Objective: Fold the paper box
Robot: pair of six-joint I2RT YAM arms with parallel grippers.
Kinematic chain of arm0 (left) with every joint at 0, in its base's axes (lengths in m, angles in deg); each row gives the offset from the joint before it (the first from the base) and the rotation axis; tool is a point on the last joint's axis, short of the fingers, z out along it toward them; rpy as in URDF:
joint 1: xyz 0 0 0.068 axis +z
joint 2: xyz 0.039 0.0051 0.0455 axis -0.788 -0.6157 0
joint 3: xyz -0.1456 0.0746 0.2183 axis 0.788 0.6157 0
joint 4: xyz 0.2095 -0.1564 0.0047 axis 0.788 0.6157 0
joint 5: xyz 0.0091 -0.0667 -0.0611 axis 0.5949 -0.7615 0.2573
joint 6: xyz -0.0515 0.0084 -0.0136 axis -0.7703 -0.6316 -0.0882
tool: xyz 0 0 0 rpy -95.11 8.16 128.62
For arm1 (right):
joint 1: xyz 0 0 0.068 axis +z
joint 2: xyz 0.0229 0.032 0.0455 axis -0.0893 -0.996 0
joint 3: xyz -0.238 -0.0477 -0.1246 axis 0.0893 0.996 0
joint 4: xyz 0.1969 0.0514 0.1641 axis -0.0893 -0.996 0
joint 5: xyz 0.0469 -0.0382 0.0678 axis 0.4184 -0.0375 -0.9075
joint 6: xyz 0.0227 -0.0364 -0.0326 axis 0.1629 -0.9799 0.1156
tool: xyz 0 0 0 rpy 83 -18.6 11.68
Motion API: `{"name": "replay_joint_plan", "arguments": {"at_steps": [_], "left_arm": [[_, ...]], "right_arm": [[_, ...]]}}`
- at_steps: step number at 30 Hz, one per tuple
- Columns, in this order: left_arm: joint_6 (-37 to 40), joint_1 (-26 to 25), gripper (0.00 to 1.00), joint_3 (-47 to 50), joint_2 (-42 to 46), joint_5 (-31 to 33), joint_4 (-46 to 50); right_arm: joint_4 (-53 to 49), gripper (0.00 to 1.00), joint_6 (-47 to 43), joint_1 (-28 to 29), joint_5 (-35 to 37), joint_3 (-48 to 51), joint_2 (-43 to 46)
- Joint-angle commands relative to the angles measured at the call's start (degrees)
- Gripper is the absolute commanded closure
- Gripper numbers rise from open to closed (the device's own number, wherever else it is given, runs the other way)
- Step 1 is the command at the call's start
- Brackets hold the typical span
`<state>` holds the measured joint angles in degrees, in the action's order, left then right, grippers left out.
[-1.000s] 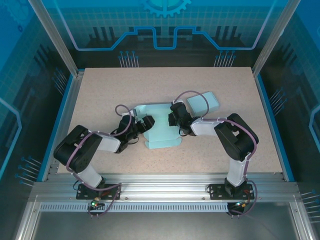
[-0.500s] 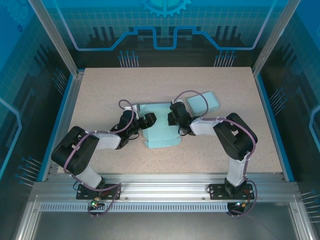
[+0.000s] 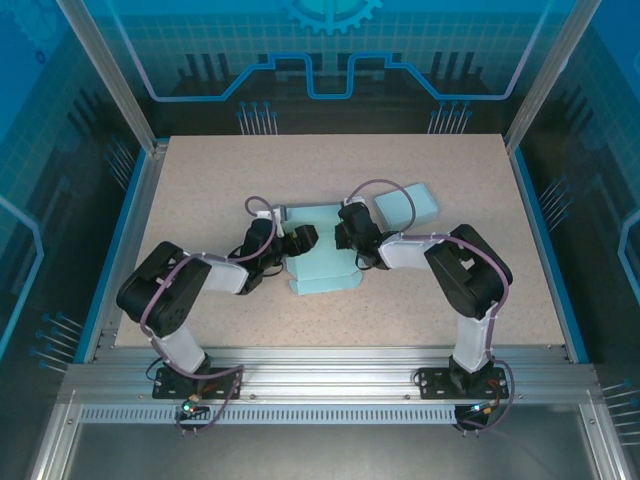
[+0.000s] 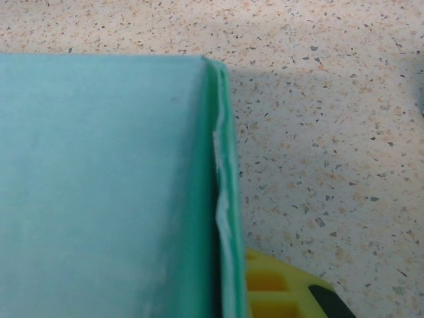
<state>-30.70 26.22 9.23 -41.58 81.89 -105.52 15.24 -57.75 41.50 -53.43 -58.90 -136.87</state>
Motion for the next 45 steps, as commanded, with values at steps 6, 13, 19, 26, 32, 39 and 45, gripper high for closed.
{"name": "replay_joint_plan", "arguments": {"at_steps": [6,13,19,26,32,39,45], "left_arm": [[1.4,-0.9,0.11,5.9,19.7,-1.4,11.7],[2.2,-0.6,0.04,6.5,37.2,1.7,27.8],[6.0,5.8,0.07,2.5,42.5,11.2,38.4],[7.1,19.0,0.17,-4.1,33.7,10.9,43.7],[9.2,21.1,0.38,-8.0,22.2,9.9,41.4],[11.0,21.4,0.38,-11.9,9.3,2.8,36.1],[9.6,21.0,0.38,-10.9,5.8,-5.2,28.7]], "right_arm": [[-4.5,0.96,0.5,1.7,-1.0,-0.7,-1.5],[-5.2,0.97,0.3,1.6,-1.0,-0.7,-1.3],[-5.1,0.96,0.3,1.7,-2.0,-0.7,-1.2],[-4.6,0.96,0.2,1.7,-2.9,-0.7,-1.3],[-4.4,0.96,0.1,1.8,-3.8,-0.7,-1.2],[-4.9,0.97,-0.3,1.8,-4.1,-1.3,-1.6],[-7.0,0.96,0.2,1.8,-3.1,-2.8,-2.3]]}}
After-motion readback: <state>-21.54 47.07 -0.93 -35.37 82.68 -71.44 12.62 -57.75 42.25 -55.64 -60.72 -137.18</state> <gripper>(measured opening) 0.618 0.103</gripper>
